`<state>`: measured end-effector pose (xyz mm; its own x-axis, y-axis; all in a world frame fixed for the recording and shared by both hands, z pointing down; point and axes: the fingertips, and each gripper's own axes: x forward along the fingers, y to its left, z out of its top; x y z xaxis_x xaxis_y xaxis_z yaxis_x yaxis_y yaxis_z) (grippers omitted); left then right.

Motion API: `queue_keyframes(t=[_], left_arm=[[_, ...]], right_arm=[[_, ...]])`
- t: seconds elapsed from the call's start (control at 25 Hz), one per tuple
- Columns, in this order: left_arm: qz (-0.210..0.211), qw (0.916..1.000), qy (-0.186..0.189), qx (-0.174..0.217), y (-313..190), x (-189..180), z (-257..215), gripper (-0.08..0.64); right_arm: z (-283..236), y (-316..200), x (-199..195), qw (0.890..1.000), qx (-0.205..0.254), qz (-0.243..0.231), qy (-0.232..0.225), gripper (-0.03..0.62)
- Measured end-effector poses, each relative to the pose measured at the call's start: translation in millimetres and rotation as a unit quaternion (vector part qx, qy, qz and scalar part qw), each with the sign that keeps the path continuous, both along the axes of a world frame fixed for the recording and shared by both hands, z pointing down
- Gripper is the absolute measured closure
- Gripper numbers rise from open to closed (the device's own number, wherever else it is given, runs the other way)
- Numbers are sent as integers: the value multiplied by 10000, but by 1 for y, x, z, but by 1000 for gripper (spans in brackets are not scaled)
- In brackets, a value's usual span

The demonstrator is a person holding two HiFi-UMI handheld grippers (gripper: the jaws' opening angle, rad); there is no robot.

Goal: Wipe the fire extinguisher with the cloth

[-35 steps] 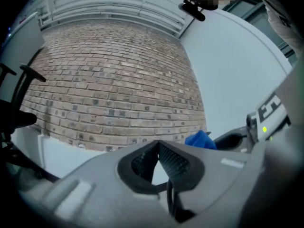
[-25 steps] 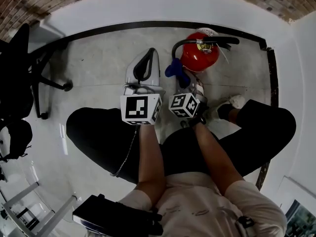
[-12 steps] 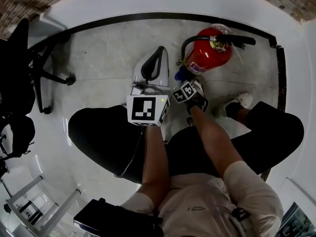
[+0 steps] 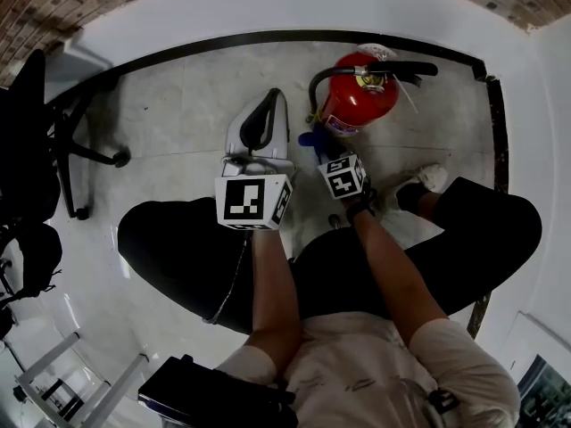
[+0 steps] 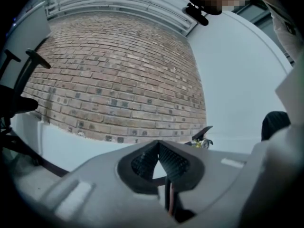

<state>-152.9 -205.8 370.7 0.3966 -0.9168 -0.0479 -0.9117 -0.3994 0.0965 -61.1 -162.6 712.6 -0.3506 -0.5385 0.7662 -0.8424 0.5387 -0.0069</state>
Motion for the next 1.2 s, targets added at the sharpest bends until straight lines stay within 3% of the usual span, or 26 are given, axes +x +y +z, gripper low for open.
queue_keyframes(t=[0.12,0.24,0.32,0.44,0.6,0.72,0.84,0.96,1.2], left_arm=[[-81,10000,34,13,-1,-4,-3,560],[-117,9999,115,31,0,1,-10,560],[-58,9998,139,129,1,11,-17,560],[14,9997,144,218,1,21,-22,560],[-21,9997,115,193,2,24,-22,560],[-66,9997,69,210,3,22,-23,560],[-100,9997,108,182,2,15,-21,560],[-105,9998,90,141,1,12,-17,560],[-131,9999,78,69,-2,16,-11,560]], right_arm=[[-111,2,-5,9922,1147,-115,-474,528],[-234,5,12,9615,2531,-62,-1071,528],[-302,-2,42,9403,3265,167,-945,528],[-349,-22,72,9201,3897,377,-111,526],[-331,-36,73,9178,3887,148,800,532],[-305,-23,64,9211,3810,-47,803,533],[-295,-13,54,9083,4079,-30,934,534],[-286,-7,35,9014,4159,-402,1133,534],[-178,-4,17,9289,3191,-1188,1457,531]])
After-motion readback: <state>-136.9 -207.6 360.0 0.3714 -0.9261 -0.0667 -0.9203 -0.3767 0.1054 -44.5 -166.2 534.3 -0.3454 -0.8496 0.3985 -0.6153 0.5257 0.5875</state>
